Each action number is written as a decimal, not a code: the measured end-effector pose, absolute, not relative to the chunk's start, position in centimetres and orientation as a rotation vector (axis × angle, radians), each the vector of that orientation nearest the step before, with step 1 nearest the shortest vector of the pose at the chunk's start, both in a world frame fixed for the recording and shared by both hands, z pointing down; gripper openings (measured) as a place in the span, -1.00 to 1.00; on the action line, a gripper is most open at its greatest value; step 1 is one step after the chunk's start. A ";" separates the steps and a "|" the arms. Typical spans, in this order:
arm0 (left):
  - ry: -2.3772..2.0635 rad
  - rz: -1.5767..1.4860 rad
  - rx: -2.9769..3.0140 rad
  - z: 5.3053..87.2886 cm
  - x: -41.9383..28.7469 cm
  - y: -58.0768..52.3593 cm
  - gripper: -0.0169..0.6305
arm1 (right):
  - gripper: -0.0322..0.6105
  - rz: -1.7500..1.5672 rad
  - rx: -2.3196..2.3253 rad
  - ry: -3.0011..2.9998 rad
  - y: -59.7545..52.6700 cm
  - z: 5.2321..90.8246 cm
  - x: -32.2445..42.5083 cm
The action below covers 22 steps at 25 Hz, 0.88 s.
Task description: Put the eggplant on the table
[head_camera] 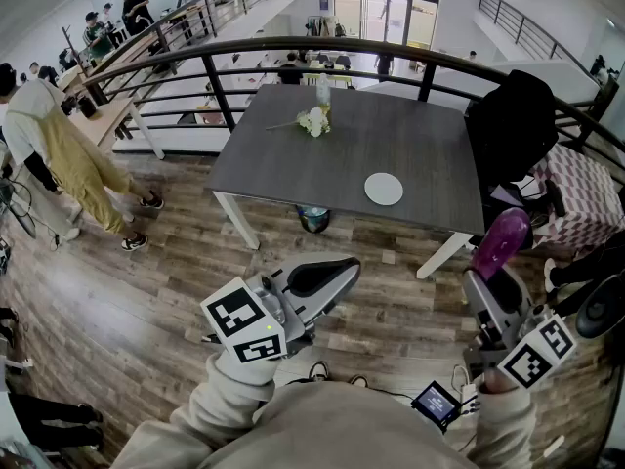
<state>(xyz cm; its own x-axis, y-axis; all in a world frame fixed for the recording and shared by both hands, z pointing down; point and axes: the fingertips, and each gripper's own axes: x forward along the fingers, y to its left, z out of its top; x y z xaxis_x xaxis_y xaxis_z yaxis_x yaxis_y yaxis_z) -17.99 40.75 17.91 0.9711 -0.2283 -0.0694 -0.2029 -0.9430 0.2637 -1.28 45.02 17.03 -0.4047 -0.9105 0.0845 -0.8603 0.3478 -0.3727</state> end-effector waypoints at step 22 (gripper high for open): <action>-0.266 -0.152 2.861 19.4 -14.7 43.9 -0.93 | -0.30 -0.564 -1.570 2.458 48.7 19.5 1.5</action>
